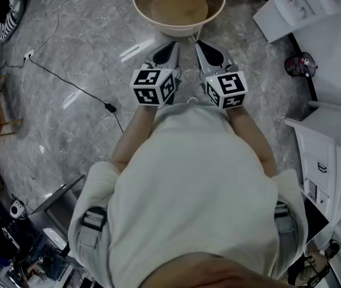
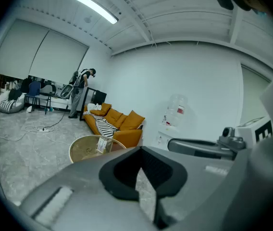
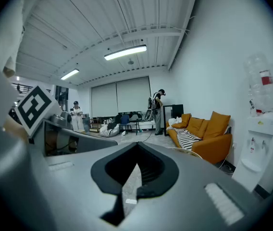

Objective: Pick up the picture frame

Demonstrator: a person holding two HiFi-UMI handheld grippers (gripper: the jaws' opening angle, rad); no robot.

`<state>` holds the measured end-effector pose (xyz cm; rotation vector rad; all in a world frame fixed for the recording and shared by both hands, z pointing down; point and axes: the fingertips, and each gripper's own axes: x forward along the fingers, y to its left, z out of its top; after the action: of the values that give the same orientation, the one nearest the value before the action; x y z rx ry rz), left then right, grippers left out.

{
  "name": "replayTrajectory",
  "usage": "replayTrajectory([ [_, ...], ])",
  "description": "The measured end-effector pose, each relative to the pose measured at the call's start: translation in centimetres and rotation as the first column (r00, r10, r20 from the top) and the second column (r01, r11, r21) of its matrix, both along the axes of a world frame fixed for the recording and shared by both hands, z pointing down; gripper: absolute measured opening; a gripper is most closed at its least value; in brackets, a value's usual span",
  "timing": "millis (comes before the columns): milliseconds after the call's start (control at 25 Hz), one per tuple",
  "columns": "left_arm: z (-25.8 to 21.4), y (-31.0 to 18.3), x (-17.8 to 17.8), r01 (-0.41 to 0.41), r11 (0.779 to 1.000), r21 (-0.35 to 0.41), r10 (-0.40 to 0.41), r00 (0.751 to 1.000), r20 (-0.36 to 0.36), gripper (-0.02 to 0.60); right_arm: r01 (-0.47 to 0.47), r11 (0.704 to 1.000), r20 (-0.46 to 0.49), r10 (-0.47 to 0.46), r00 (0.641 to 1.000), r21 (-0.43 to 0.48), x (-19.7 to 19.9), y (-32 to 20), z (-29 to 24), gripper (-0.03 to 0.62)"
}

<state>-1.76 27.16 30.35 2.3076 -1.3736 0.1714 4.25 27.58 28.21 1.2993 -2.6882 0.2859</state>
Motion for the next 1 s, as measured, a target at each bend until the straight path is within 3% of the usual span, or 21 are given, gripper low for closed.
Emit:
replayTrajectory([
  [440, 0.4, 0.2, 0.9, 0.012, 1.0, -0.01, -0.012, 1.0, -0.009, 0.002, -0.002, 1.0, -0.006, 0.002, 1.0, -0.001, 1.1, 0.2, 0.2, -0.003],
  [720, 2.4, 1.1, 2.4, 0.009, 0.998, -0.054, -0.009, 1.0, -0.005, 0.002, -0.025, 1.0, 0.02, 0.026, 0.999, -0.018, 2.9, 0.0, 0.9, -0.002],
  [1000, 3.0, -1.1, 2.3, 0.014, 0.997, -0.072, -0.015, 1.0, -0.009, 0.002, -0.011, 0.999, 0.03, 0.013, 0.999, -0.053, 2.9, -1.1, 2.0, -0.002],
])
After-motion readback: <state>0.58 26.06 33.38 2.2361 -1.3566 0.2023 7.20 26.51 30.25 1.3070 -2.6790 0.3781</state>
